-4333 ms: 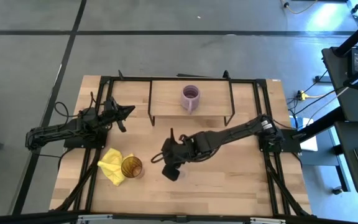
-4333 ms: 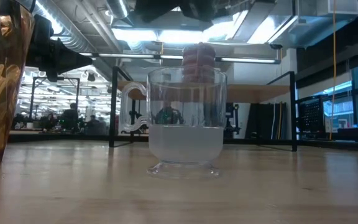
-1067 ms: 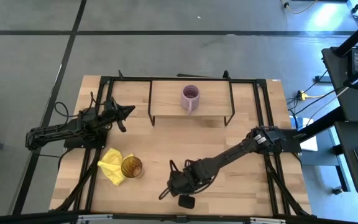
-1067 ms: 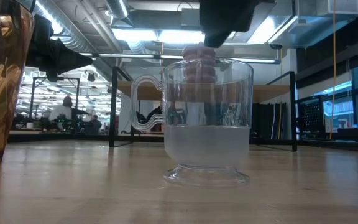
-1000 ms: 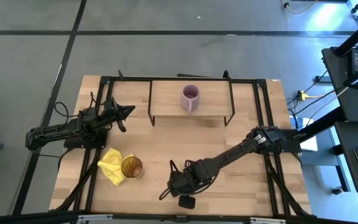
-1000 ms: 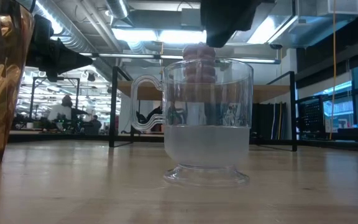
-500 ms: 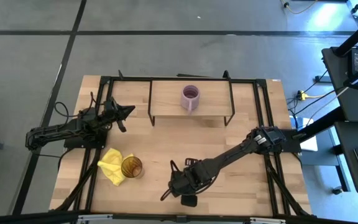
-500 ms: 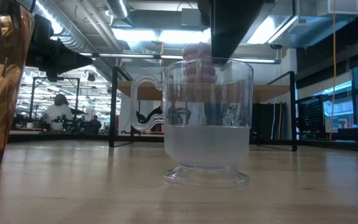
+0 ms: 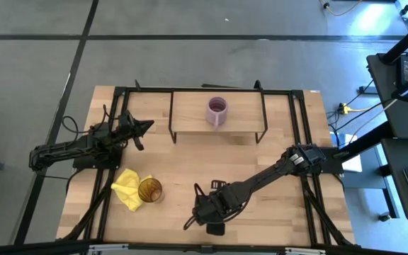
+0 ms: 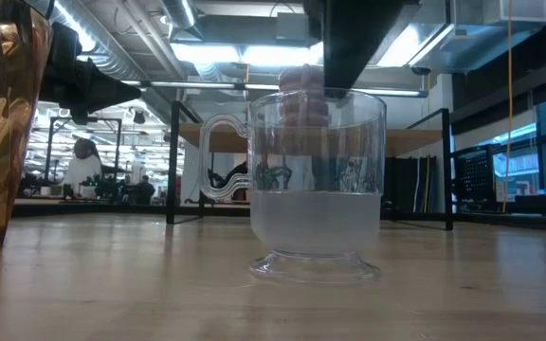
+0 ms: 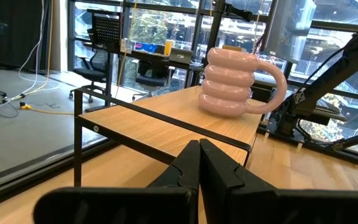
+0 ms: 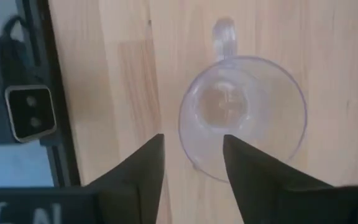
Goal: Stack small to large cups/mugs on shelf
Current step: Put the transparent mug on the shelf
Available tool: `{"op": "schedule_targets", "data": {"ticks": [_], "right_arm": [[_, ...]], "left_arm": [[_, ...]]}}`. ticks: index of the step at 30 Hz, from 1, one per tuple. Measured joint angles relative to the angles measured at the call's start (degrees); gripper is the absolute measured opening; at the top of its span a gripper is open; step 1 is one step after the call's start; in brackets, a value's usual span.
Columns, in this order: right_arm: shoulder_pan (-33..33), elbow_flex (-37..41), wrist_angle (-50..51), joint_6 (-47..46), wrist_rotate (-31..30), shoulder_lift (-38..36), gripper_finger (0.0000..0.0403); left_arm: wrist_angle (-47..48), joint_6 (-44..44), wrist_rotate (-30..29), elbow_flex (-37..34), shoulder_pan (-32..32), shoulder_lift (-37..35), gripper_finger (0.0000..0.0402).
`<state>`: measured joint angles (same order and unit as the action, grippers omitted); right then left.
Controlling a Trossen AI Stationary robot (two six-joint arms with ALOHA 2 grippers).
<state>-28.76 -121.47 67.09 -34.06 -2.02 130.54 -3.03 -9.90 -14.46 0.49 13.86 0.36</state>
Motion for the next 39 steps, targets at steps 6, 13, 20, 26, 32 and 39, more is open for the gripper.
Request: {"op": "schedule_targets", "data": {"ticks": [6,13,20,26,32,39], "right_arm": [[0.5,-1.3,-1.1,-1.2,-0.4,-0.1,0.0173],[4.6,-4.6,-0.1,-13.2,-4.3,-0.3,0.0173],[11.4,-2.3,8.7,-25.7,7.0,-0.2,0.0173],[13.4,-2.2,10.7,-19.7,10.5,-0.2,0.0173],[10.9,-2.2,10.0,-9.3,10.7,-0.2,0.0173],[9.0,-2.2,8.3,-2.1,6.0,-0.2,0.0173]], "left_arm": [[0.0,0.0,0.0,0.0,0.0,0.0,0.0],[0.0,0.0,0.0,0.0,0.0,0.0,0.0],[0.0,0.0,0.0,0.0,0.0,0.0,0.0],[0.0,0.0,0.0,0.0,0.0,0.0,0.0],[0.0,0.0,0.0,0.0,0.0,0.0,0.0],[0.0,0.0,0.0,0.0,0.0,0.0,0.0]]}}
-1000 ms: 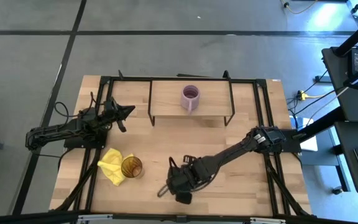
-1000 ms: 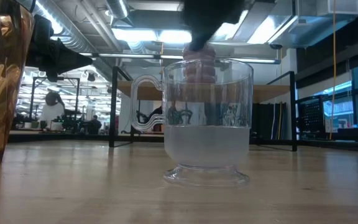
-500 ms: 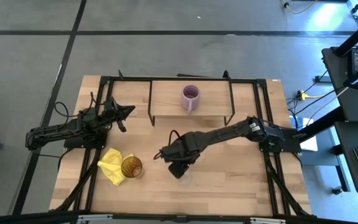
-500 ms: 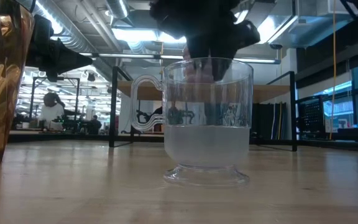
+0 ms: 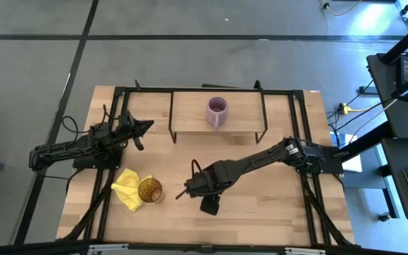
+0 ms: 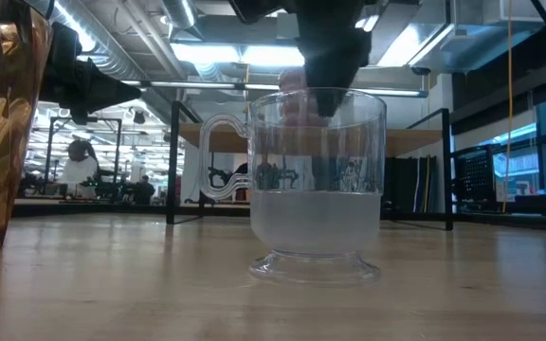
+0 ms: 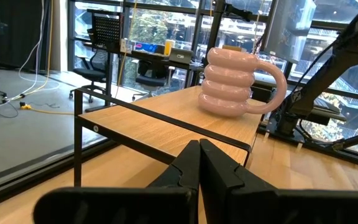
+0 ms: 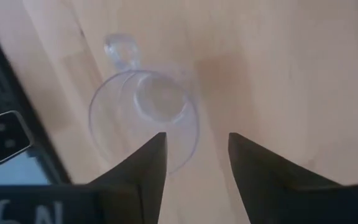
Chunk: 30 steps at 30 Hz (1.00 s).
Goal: Stack small to large cups/mugs on shelf
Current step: Put the transparent mug on the shelf
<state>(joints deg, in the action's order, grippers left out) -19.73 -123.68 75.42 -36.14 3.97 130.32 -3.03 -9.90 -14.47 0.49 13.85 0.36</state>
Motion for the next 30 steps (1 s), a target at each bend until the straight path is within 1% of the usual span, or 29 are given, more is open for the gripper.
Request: {"op": "schedule_targets", "data": {"ticks": [4,9,17,20,25,27,30], "right_arm": [[0.0,0.0,-0.8,1.9,-2.4,0.0,0.0173],[0.0,0.8,-2.9,4.9,-2.3,0.0,0.0173],[0.0,4.6,-5.1,7.9,-2.1,0.0,0.0173],[0.0,6.3,-5.5,8.1,-1.0,0.0,0.0173],[0.0,8.2,-6.5,8.7,-0.9,0.0,0.0172],[0.0,8.2,-7.2,10.1,-0.9,0.0,0.0167],[0.0,8.2,-7.6,13.0,-0.9,0.0,0.0146]], "left_arm": [[0.0,0.0,0.0,0.0,0.0,0.0,0.0],[0.0,0.0,0.0,0.0,0.0,0.0,0.0],[0.0,0.0,0.0,0.0,0.0,0.0,0.0],[0.0,0.0,0.0,0.0,0.0,0.0,0.0],[0.0,0.0,0.0,0.0,0.0,0.0,0.0],[0.0,0.0,0.0,0.0,0.0,0.0,0.0],[0.0,0.0,0.0,0.0,0.0,0.0,0.0]]}}
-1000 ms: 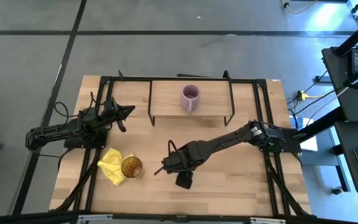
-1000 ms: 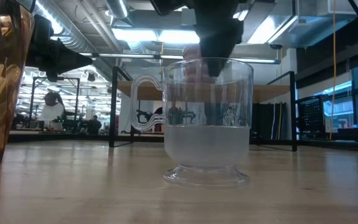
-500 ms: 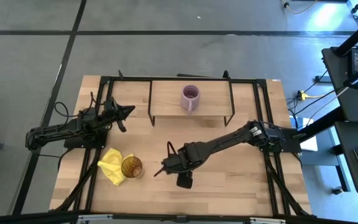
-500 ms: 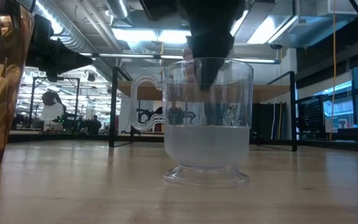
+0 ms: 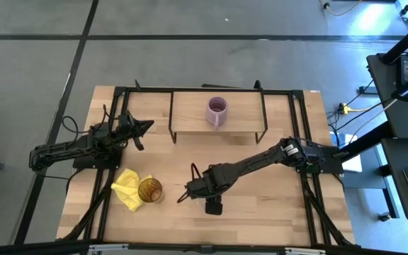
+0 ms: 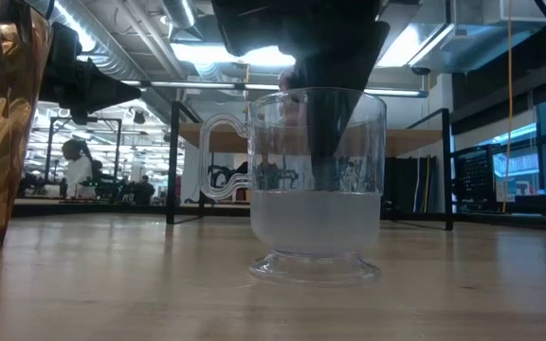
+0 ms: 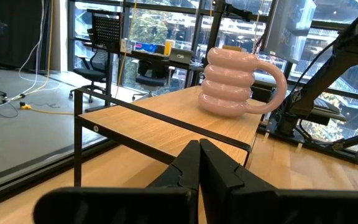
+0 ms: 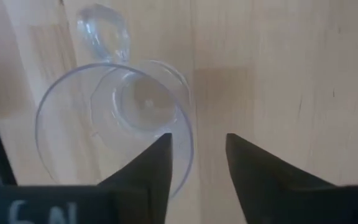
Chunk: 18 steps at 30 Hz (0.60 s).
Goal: Stack small to large cups/mugs on shelf
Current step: Put the transparent mug on the shelf
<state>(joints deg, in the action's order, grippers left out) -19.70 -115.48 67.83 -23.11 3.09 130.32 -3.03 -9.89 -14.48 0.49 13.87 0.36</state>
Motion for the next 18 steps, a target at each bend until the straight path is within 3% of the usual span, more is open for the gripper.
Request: {"op": "schedule_targets", "data": {"ticks": [10,18], "right_arm": [[0.1,0.0,-0.4,10.9,-0.1,0.0,0.0014],[0.2,0.0,-0.3,26.5,-0.7,0.0,0.0027]], "left_arm": [[0.0,0.0,0.0,0.0,0.0,0.0,0.0],[0.0,0.0,0.0,0.0,0.0,0.0,0.0]]}}
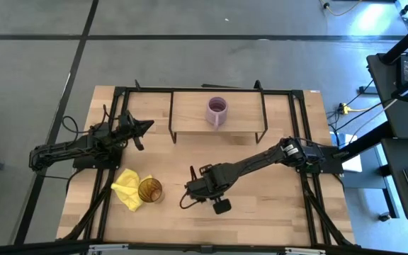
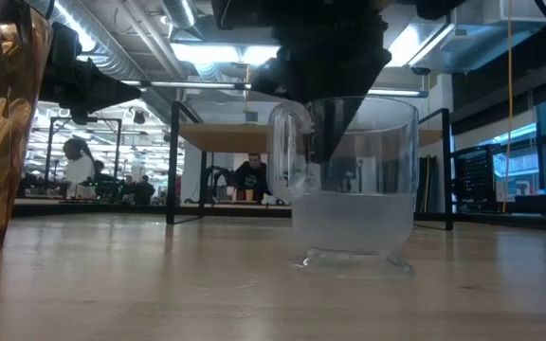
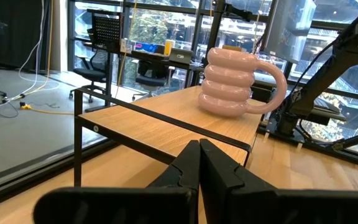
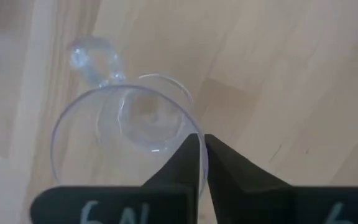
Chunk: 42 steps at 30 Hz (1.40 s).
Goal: Stack small to large cups/mugs on shelf
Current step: Put the transparent mug on the shelf
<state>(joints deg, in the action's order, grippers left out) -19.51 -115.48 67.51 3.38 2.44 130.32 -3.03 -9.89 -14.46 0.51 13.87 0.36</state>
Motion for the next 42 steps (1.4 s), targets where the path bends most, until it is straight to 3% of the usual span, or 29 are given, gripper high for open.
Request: {"op": "schedule_targets", "data": {"ticks": [7,17,30,42], "right_arm": [[-1.2,-0.1,-0.1,16.7,-3.2,0.0,0.0009],[-5.9,-0.1,-2.4,32.9,-5.0,0.0,0.0024],[-9.9,-0.1,-2.7,32.9,-4.5,0.0,0.0037],[-10.7,-0.1,-1.7,32.0,-8.4,0.0,0.0114]], "left_arm": [[0.0,0.0,0.0,0.0,0.0,0.0,0.0],[0.0,0.0,0.0,0.0,0.0,0.0,0.0],[0.0,0.0,0.0,0.0,0.0,0.0,0.0],[0.0,0.0,0.0,0.0,0.0,0.0,0.0]]}}
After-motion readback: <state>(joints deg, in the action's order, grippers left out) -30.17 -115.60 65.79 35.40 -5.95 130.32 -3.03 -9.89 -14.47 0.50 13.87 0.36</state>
